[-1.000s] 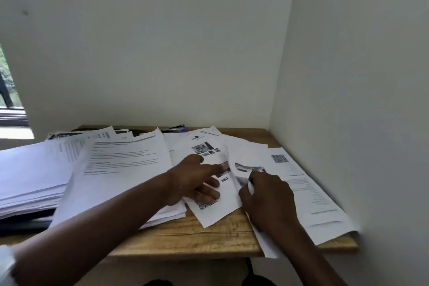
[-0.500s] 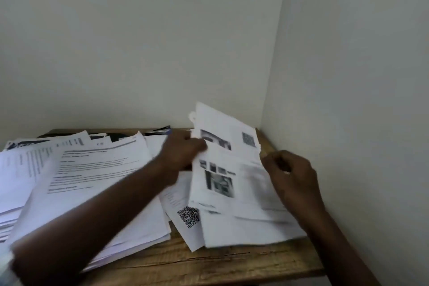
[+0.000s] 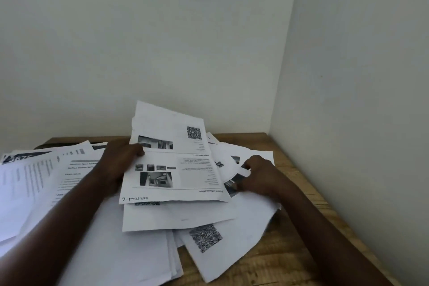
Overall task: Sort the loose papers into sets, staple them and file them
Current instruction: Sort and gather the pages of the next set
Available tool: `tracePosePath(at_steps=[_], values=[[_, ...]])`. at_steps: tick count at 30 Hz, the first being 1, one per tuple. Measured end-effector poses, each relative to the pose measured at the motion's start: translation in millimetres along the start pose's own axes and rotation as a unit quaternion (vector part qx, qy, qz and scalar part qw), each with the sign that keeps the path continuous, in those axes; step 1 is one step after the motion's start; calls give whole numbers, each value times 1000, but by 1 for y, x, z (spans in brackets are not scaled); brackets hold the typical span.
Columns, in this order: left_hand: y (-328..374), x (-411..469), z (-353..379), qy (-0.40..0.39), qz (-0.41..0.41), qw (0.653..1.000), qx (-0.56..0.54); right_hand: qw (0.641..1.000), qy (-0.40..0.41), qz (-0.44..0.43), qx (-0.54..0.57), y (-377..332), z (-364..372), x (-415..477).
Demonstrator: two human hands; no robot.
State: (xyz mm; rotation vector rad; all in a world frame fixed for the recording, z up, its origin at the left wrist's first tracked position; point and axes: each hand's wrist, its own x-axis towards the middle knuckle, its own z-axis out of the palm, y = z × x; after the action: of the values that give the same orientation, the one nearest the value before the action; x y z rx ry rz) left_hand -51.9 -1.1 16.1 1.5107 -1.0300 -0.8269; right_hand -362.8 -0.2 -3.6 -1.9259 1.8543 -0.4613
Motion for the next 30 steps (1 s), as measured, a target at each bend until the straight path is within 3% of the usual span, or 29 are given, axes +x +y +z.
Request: tracePosePath(at_steps=[7, 11, 13, 16, 19, 22, 25, 28, 30], values=[[-8, 10, 3, -53, -8, 999, -8, 971, 196, -49, 130, 25, -34, 7], [-15, 10, 5, -61, 3, 998, -3, 952, 307, -9, 6, 23, -36, 17], [-18, 13, 7, -58, 14, 998, -7, 924, 381, -19, -40, 19, -38, 16], [-25, 18, 7, -56, 29, 998, -8, 876, 478, -63, -19, 9, -42, 15], [-31, 19, 8, -64, 29, 998, -7, 835, 527, -84, 134, -6, -54, 14], [-30, 16, 12, -62, 17, 998, -14, 826, 482, -80, 282, -12, -64, 29], [-30, 18, 12, -94, -16, 994, -59, 857, 312, -58, 407, -20, -41, 48], [-25, 17, 9, -129, -63, 985, -92, 916, 189, -23, 352, -20, 12, 55], [-26, 16, 10, -132, -29, 988, -69, 946, 125, -31, 299, -22, 35, 49]])
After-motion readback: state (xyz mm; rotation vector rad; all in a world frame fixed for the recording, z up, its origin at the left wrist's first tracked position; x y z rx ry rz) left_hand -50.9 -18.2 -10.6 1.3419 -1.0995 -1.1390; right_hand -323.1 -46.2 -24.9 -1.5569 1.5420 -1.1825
